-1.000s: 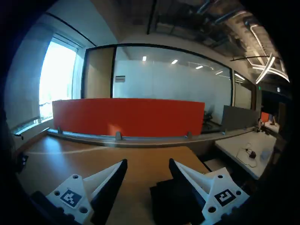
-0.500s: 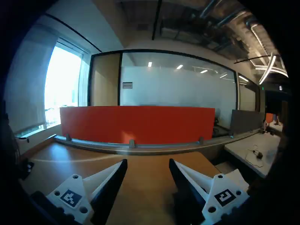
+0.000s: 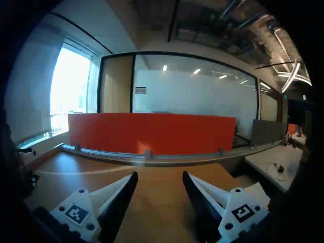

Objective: Fold towel

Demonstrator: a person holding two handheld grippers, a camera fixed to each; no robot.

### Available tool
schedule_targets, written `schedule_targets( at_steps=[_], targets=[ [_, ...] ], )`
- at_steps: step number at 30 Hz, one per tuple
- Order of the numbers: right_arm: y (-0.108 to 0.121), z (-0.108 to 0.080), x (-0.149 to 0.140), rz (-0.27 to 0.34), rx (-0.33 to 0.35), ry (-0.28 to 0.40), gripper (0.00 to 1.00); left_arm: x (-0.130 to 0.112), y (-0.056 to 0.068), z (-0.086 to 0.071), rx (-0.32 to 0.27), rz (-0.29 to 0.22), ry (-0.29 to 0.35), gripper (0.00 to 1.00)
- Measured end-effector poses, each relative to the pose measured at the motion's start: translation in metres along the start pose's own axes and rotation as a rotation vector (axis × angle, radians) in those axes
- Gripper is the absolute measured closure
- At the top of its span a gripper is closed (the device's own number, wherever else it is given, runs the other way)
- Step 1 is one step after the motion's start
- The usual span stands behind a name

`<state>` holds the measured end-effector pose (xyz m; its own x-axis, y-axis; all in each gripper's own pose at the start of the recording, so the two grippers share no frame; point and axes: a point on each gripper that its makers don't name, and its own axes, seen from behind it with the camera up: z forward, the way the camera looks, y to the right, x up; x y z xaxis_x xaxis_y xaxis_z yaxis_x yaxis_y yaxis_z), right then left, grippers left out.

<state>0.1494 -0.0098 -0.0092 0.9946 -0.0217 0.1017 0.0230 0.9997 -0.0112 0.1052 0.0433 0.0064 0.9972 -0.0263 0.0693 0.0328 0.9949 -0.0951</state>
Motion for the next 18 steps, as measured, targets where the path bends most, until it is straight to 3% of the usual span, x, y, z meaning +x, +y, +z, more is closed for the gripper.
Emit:
schedule_targets(
  at_steps=[12,18],
  targets=[
    [-0.017,0.001,0.005,0.004,0.008,-0.021,0.14,-0.003,-0.014,0.005,0.034,0.032,0.046,0.09],
    [-0.029,0.002,0.011,0.002,0.004,-0.019,0.14,-0.017,-0.019,0.008,0.048,0.036,0.051,0.09]
  ],
)
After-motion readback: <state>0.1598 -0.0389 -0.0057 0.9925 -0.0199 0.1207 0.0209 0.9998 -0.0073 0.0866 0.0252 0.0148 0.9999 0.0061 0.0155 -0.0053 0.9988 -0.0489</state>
